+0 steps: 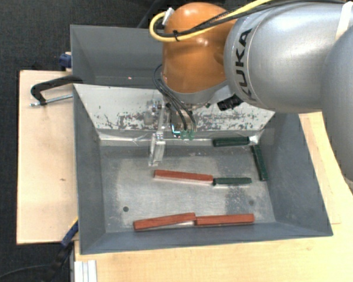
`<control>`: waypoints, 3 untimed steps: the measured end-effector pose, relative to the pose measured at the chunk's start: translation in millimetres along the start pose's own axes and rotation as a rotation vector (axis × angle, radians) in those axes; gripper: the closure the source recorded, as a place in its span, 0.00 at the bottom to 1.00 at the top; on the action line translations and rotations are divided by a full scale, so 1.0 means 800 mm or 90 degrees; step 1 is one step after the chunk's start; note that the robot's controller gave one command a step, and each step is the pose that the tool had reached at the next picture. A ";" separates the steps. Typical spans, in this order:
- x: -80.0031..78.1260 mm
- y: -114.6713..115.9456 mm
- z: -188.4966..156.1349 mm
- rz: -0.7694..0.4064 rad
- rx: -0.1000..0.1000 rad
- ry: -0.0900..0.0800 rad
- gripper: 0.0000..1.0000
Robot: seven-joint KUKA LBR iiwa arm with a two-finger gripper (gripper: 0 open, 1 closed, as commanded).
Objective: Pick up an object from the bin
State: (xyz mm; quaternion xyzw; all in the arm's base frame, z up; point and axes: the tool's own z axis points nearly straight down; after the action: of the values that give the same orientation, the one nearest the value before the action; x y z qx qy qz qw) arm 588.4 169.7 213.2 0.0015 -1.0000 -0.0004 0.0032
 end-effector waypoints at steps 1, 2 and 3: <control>0.041 0.021 0.184 -0.046 0.001 0.001 0.00; 0.025 -0.036 0.178 -0.320 0.002 -0.006 0.00; -0.010 -0.145 0.171 -0.499 0.004 -0.008 0.00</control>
Offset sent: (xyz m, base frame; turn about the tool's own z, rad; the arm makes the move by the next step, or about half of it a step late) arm -0.0313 0.0157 -0.1432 -0.0707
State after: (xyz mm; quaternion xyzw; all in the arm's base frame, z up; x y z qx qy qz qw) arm 596.1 54.2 76.0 0.3835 -0.9235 0.0015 -0.0033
